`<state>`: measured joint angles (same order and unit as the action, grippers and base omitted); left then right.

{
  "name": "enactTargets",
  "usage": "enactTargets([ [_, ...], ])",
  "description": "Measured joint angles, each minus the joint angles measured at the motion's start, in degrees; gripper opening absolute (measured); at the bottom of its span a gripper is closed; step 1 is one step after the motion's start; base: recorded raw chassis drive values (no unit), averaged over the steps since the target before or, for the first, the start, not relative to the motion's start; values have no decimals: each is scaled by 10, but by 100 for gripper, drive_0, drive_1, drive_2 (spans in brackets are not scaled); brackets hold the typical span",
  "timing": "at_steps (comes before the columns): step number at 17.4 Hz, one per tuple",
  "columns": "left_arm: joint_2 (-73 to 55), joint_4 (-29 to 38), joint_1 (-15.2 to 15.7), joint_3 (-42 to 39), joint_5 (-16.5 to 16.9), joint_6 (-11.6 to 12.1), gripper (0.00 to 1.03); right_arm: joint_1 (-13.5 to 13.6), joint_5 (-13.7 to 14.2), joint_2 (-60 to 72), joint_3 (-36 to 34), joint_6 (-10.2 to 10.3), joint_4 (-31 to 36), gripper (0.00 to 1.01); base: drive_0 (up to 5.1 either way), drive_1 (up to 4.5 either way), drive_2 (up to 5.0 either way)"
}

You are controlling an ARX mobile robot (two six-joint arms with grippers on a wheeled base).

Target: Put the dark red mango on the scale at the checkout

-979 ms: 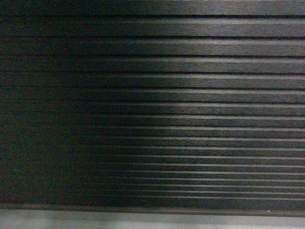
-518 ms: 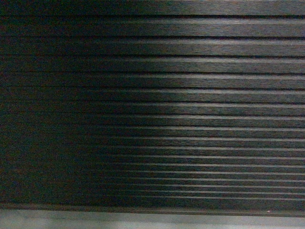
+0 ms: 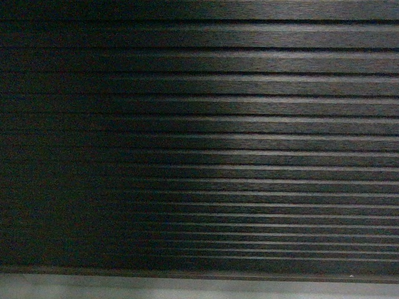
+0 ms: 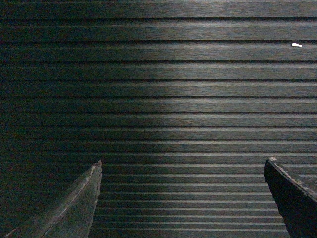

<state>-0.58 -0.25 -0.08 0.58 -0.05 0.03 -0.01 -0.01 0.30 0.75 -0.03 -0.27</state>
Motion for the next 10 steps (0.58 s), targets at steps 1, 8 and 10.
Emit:
enactTargets([
  [1, 0, 0, 0, 0, 0, 0, 98, 0, 0, 0, 0, 0, 0, 98, 0, 0, 0],
  [8, 0, 0, 0, 0, -1, 0, 98, 0, -1, 0, 0, 0, 0, 98, 0, 0, 0],
  [10, 0, 1, 0, 0, -1, 0, 98, 0, -1, 0, 0, -1, 1, 98, 0, 0, 0],
])
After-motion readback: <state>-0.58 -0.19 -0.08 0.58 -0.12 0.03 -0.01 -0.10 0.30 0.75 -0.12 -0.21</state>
